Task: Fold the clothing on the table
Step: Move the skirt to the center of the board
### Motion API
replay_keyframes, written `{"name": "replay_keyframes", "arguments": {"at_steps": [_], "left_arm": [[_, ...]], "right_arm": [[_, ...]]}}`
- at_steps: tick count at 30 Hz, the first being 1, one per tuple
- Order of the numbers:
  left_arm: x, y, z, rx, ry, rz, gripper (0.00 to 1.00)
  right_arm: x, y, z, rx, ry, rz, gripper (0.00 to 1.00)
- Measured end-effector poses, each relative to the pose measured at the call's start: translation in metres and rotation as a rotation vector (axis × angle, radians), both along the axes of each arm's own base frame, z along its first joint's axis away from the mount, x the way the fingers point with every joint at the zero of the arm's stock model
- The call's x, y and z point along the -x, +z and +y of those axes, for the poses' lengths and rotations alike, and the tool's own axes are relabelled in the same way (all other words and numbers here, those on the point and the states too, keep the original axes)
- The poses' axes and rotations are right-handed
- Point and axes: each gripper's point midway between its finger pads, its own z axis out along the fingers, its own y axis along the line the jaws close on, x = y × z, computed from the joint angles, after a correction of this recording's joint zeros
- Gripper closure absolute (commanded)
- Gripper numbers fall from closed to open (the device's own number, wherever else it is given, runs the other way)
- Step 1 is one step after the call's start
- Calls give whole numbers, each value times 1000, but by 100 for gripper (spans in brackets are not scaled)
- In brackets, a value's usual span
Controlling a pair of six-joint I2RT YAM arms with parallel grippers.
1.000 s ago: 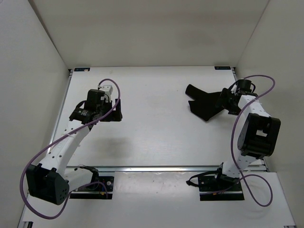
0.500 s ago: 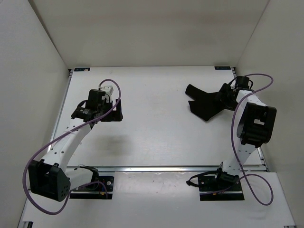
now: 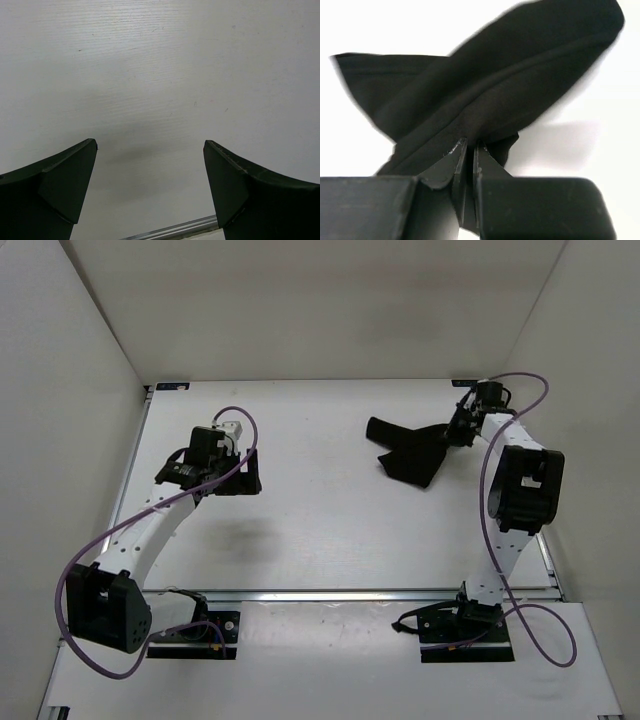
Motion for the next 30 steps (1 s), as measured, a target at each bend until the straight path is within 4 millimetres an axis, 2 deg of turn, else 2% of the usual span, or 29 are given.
{"name": "replay_keyframes", "arguments": {"at_steps": [2,4,7,9,11,13,15,16,17,18,19,20,21,22,24,25,26,28,30], "left_arm": [[-1,0,-1,6,-5,-1,2],[-3,1,-2,14,-12,-8,1],[-6,4,-6,29,-20,-24,2],[-9,7,-8,41,-22,-40,1],[-14,14,-9,58,-24,-60,2],[-20,24,-10,72,-23,-90,1],[-25,35,-12,93,-21,-121,2],[-27,40,-12,103,-22,-136,1],[-28,44,-13,113,-24,-150,1],[-27,47,-14,122,-27,-157,1],[-26,49,-15,129,-28,-163,1],[-26,52,-16,137,-28,-170,1],[-25,54,-17,142,-29,-177,1],[-24,54,-17,148,-30,-183,1],[-19,53,-17,154,-30,-184,1],[-16,51,-17,155,-30,-180,1],[-14,49,-17,157,-31,-177,1],[-11,45,-18,160,-34,-167,1],[-6,38,-20,166,-38,-148,2]], "right_arm": [[-10,22,31,-56,98,-53,100],[-23,58,69,-123,200,-127,100],[-38,135,138,-209,376,-278,100],[-32,197,200,-233,536,-419,100],[0,248,263,-255,702,-532,100],[50,286,314,-305,855,-615,100],[103,305,343,-391,984,-663,100],[125,304,344,-432,1021,-655,100],[134,296,338,-460,1023,-635,100],[136,285,330,-477,1010,-612,99],[133,263,318,-483,981,-572,95],[130,236,307,-485,943,-515,72],[127,203,297,-485,895,-433,58],[125,161,284,-471,839,-337,45],[134,94,266,-448,756,-149,36],[145,65,259,-436,727,-54,33],[159,41,253,-425,703,39,24],[176,23,244,-406,684,125,21],[179,26,240,-386,681,119,18]]}}
